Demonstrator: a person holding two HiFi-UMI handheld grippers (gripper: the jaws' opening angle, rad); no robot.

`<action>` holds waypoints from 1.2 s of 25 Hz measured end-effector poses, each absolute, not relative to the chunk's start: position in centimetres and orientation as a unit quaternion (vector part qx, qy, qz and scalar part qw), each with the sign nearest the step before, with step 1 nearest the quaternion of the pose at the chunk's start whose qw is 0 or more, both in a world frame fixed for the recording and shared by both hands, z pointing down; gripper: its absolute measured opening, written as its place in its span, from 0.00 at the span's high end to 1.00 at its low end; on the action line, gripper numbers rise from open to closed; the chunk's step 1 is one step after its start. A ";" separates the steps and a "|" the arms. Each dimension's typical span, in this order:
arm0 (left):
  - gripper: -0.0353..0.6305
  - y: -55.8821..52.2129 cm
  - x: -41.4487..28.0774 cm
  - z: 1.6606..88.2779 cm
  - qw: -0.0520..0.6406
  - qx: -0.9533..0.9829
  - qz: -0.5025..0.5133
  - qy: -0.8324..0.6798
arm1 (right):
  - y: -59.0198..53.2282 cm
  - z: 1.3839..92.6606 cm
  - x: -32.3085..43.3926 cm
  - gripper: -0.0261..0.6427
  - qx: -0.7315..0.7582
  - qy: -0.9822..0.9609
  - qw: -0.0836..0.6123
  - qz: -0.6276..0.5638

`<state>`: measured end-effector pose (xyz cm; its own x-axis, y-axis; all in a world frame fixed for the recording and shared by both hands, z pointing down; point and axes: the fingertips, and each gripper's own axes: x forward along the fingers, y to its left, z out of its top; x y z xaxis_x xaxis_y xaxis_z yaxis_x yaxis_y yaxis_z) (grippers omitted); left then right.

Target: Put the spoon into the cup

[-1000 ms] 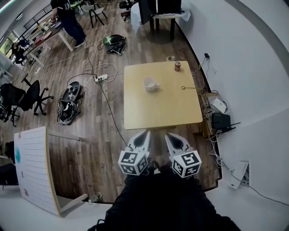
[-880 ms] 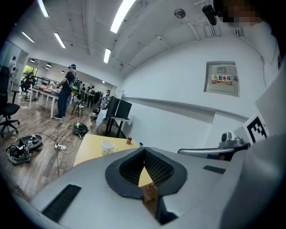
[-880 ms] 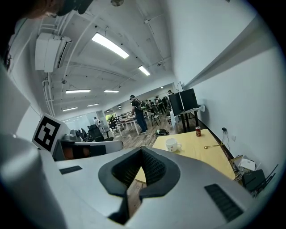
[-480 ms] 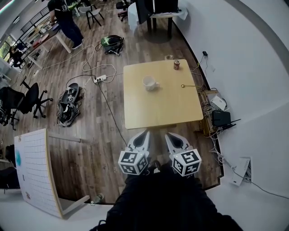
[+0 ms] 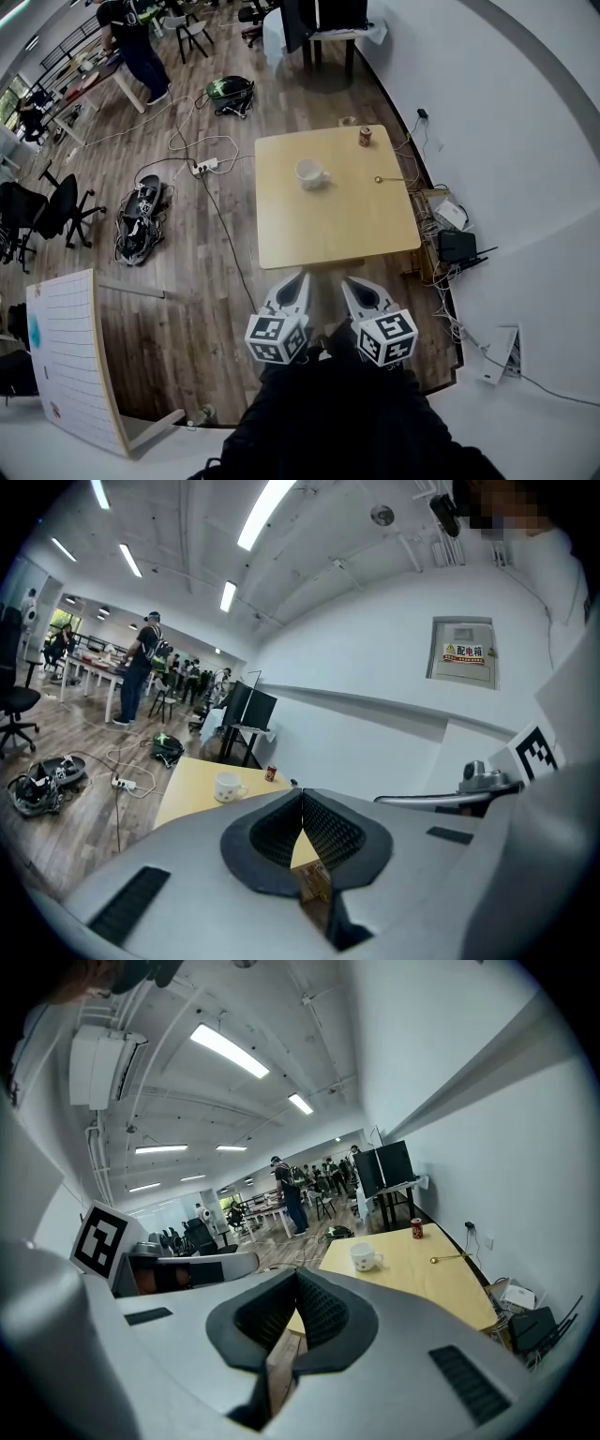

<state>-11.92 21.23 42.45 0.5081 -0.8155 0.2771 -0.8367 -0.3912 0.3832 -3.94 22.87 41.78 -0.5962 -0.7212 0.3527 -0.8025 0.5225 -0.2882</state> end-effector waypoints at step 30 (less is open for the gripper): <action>0.89 -0.4 -5.3 46.3 0.274 0.820 0.057 -0.499 | 1.0 45.3 3.2 0.93 0.436 -0.854 0.105 0.263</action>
